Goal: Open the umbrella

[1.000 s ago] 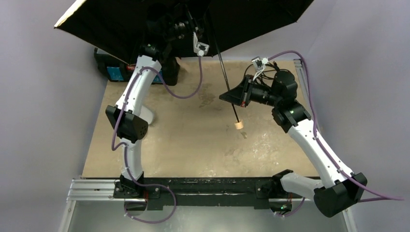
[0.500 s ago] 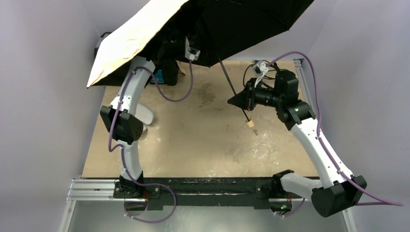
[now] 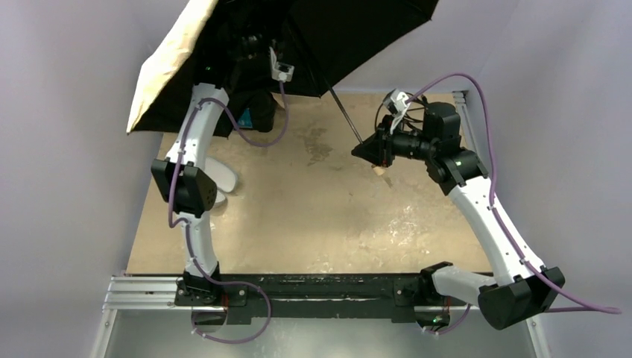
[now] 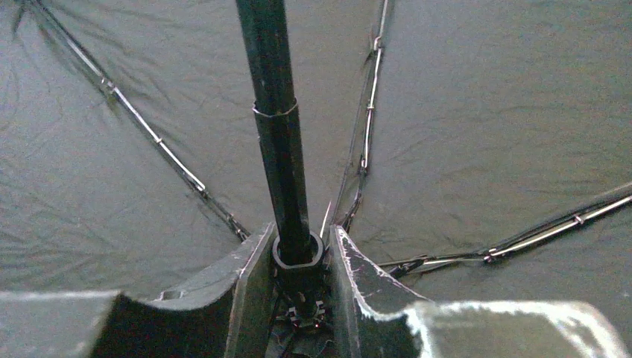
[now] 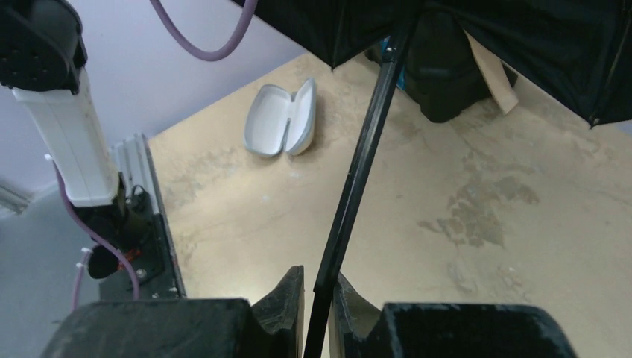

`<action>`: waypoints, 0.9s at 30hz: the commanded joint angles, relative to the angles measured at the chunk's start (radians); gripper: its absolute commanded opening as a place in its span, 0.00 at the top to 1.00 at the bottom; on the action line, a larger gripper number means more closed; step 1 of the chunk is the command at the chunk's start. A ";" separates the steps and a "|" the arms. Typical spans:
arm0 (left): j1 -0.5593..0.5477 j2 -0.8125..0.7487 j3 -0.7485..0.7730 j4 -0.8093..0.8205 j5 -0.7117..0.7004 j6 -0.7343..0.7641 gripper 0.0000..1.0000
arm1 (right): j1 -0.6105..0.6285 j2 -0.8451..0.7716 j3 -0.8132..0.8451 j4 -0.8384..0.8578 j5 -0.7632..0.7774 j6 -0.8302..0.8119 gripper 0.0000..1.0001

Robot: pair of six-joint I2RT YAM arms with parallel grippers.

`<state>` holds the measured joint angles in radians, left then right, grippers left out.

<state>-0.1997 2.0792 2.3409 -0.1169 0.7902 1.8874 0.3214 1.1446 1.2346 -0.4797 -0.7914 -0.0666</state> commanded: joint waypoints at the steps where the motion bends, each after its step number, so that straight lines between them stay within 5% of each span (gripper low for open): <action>1: 0.210 -0.138 -0.180 0.399 -0.497 -0.075 1.00 | 0.051 -0.066 -0.047 -0.008 -0.306 0.145 1.00; 8: 0.056 -0.248 -0.348 0.489 -0.387 -0.130 1.00 | 0.059 -0.022 -0.054 0.320 -0.303 0.383 1.00; 14: -0.041 -0.269 -0.405 0.517 -0.307 -0.109 1.00 | 0.069 -0.019 -0.072 0.518 -0.205 0.520 0.44; 19: -0.111 -0.268 -0.409 0.516 -0.308 -0.116 1.00 | 0.081 0.025 -0.075 0.658 -0.133 0.663 0.31; 23: -0.140 -0.284 -0.449 0.523 -0.299 -0.107 1.00 | 0.084 0.070 -0.059 0.714 -0.102 0.723 0.24; 27: -0.155 -0.293 -0.480 0.541 -0.292 -0.110 1.00 | 0.089 0.112 -0.028 0.709 -0.067 0.710 0.32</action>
<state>-0.3496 1.8454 1.8801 0.3313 0.5087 1.7729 0.4007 1.2282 1.1553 0.1532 -0.9081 0.6033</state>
